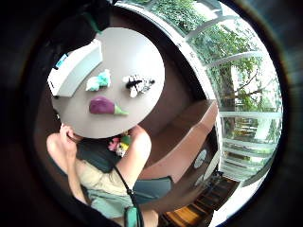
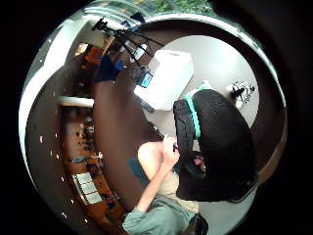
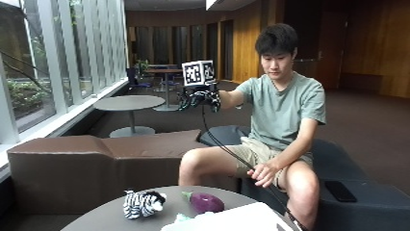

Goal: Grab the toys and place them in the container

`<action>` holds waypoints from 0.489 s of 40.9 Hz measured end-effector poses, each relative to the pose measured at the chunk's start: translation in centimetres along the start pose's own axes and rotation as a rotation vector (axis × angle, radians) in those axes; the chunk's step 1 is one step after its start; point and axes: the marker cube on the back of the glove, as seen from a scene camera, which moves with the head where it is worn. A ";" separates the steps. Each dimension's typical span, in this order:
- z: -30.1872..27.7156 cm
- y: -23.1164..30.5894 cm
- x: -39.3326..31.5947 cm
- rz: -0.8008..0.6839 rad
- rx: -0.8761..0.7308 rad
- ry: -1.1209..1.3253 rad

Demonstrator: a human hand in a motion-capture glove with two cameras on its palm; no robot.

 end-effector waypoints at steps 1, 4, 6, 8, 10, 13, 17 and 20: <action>0.0 0.0 0.0 -0.002 0.000 -0.003; -0.2 -0.1 0.0 -0.008 0.003 -0.014; -0.2 -0.1 0.1 -0.008 0.007 -0.015; -0.2 -0.1 0.3 -0.012 0.011 -0.005; 0.0 0.0 0.5 -0.017 0.011 0.014; 0.2 -0.2 0.5 -0.023 0.010 0.046; 0.8 -0.6 0.3 -0.030 0.000 0.081; 1.7 -0.9 0.3 -0.037 -0.022 0.111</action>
